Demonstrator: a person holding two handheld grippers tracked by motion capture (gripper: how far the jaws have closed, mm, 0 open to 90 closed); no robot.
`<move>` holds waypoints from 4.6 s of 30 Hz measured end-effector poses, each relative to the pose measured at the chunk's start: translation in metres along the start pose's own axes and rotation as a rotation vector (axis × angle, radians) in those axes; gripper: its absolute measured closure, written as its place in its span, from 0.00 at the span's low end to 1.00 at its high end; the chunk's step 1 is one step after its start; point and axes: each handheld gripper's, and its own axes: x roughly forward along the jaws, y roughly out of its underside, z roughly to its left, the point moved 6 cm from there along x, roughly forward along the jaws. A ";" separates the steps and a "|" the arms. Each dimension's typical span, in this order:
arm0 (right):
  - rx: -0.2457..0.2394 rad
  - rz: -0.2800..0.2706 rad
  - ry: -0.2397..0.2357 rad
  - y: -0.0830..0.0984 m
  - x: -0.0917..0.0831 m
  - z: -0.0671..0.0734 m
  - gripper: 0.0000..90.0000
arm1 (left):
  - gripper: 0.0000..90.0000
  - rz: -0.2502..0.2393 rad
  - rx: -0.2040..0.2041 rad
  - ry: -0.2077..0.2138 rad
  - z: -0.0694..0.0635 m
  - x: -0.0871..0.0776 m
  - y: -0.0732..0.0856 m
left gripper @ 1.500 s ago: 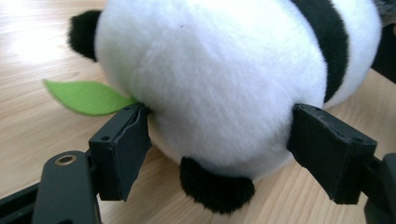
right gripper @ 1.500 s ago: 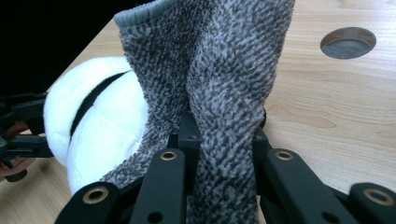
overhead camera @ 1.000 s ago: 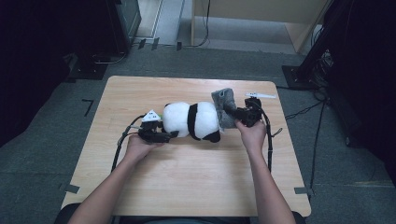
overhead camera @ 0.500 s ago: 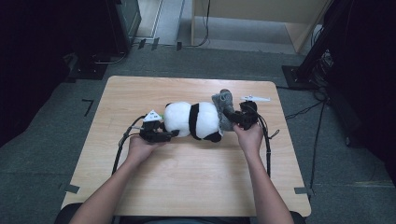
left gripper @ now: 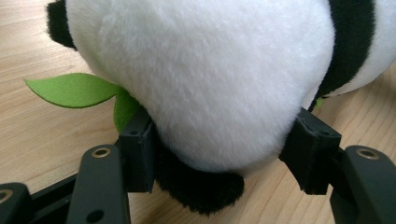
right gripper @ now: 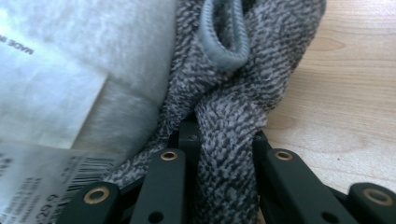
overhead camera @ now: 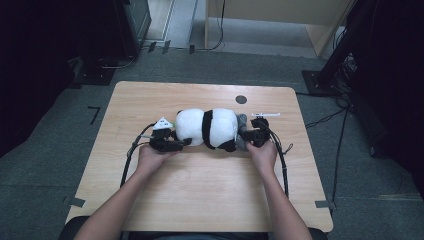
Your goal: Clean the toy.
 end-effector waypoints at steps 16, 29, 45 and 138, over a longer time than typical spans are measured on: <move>0.040 -0.147 -0.021 -0.024 -0.048 -0.012 0.83 | 0.39 0.011 0.001 -0.001 0.000 -0.001 -0.001; -0.073 -0.205 -0.059 -0.042 -0.056 0.028 0.80 | 0.38 0.015 0.004 -0.003 0.000 -0.001 -0.001; -0.087 -0.193 -0.037 -0.035 -0.042 0.022 0.79 | 0.38 0.012 0.008 -0.002 -0.001 -0.001 -0.001; -0.197 -0.111 -0.105 -0.060 -0.041 0.048 0.84 | 0.37 -0.062 0.189 0.109 -0.008 -0.045 -0.007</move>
